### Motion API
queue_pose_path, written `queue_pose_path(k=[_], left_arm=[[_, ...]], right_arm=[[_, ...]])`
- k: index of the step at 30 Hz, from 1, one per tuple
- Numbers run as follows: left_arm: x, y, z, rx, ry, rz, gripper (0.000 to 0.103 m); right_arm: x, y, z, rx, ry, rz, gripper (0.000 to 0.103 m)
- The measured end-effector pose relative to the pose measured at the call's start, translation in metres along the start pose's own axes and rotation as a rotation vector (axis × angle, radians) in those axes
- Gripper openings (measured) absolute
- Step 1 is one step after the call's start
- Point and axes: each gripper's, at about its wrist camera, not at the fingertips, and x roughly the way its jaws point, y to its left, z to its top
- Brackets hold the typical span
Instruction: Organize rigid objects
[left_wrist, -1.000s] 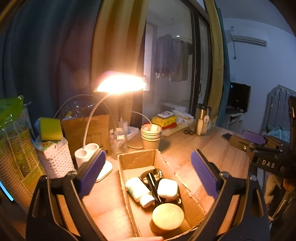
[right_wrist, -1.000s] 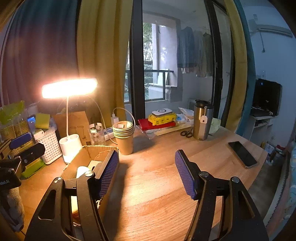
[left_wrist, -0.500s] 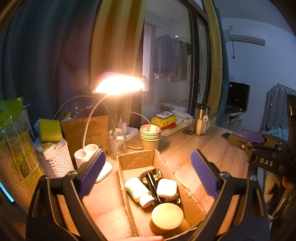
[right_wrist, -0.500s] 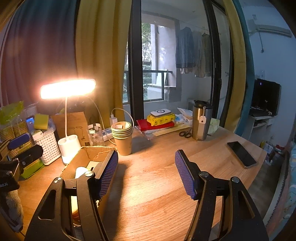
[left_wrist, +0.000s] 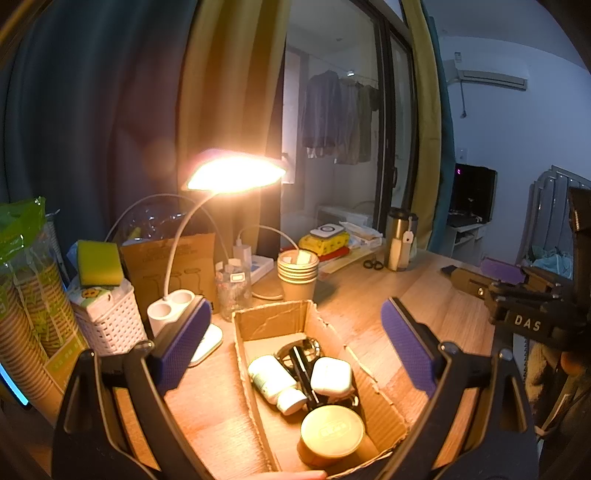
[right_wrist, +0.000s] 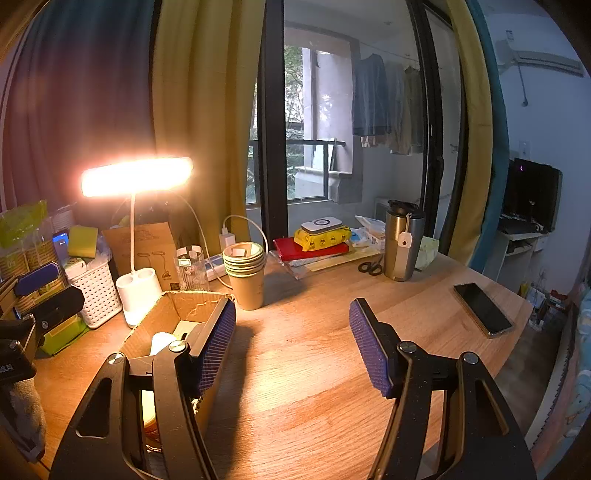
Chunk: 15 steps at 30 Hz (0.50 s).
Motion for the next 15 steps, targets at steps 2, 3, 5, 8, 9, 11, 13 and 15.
queue_pose_path(k=[2, 3, 5, 8, 9, 11, 13, 15], left_arm=[[0.0002, 0.0, 0.0004, 0.0, 0.0, -0.002, 0.095], [0.0, -0.0005, 0.0008, 0.001, -0.001, -0.003, 0.095], [-0.0004, -0.0018, 0.0012, 0.003, -0.002, -0.006, 0.095], [-0.0011, -0.0023, 0.0016, 0.002, -0.003, -0.006, 0.095], [-0.0007, -0.0019, 0.0014, 0.002, -0.003, -0.005, 0.095], [-0.0013, -0.0024, 0.0016, 0.001, -0.005, -0.007, 0.095], [-0.0021, -0.0035, 0.0015, 0.01, -0.011, -0.008, 0.095], [-0.0027, -0.0046, 0.0012, 0.013, -0.013, -0.005, 0.095]], right_arm=[[0.0004, 0.0, 0.0, -0.001, 0.0, -0.001, 0.067], [0.0003, 0.0, 0.0, -0.001, 0.0, -0.001, 0.067], [0.0005, 0.0003, -0.0001, -0.002, 0.002, -0.002, 0.067], [-0.0002, 0.0003, -0.0001, -0.004, 0.005, 0.001, 0.067], [-0.0003, -0.0001, 0.0002, -0.005, 0.005, 0.002, 0.067], [-0.0004, -0.0006, 0.001, -0.006, 0.005, 0.004, 0.067], [-0.0006, -0.0008, 0.0012, -0.006, 0.006, 0.005, 0.067], [-0.0005, -0.0008, 0.001, -0.006, 0.007, 0.005, 0.067]])
